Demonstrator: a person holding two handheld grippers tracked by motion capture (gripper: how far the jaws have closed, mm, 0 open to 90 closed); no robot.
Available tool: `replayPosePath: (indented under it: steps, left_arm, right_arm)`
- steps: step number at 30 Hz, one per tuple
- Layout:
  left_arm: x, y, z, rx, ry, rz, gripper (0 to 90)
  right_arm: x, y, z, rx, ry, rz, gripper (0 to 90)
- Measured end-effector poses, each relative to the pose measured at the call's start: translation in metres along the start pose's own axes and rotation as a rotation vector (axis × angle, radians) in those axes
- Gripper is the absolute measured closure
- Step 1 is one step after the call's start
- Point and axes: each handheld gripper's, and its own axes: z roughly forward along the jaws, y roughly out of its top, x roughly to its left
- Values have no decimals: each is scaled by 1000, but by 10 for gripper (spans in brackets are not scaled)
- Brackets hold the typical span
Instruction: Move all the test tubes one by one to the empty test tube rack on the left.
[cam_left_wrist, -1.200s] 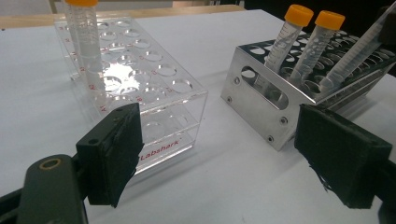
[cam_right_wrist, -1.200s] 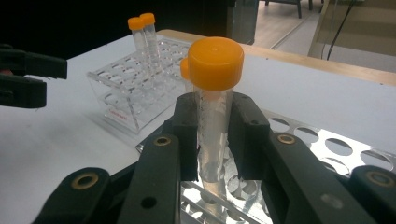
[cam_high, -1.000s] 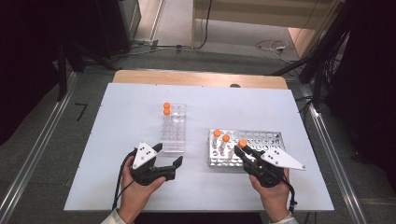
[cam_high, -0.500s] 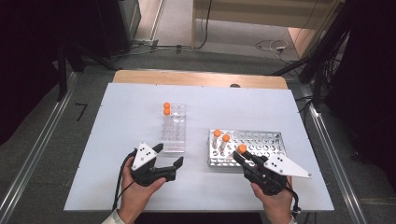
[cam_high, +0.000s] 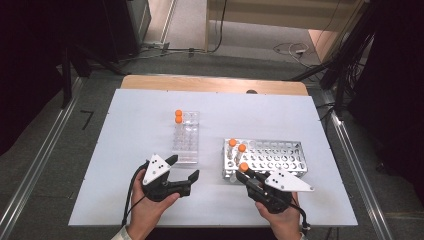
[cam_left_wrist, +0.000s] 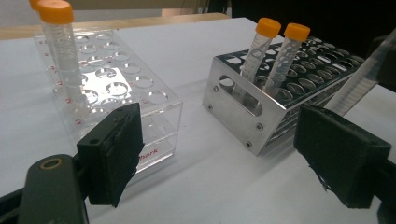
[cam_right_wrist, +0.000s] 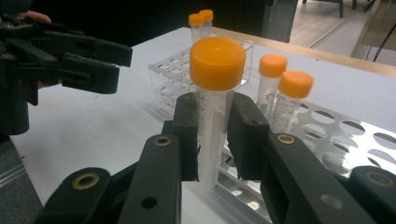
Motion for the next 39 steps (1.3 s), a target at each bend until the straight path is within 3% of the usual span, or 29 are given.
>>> replayPosePath:
  steps: [15,29,39]
  left_arm:
    - [-13,5,-3,-17,-45,23,170]
    - [-34,16,-6,-49,-113,49,179]
    - [-45,20,0,-46,-136,82,271]
  right_arm:
    - [11,-5,17,36,36,-15,721]
    - [21,-5,30,56,63,-34,721]
    - [32,-3,37,59,95,-51,721]
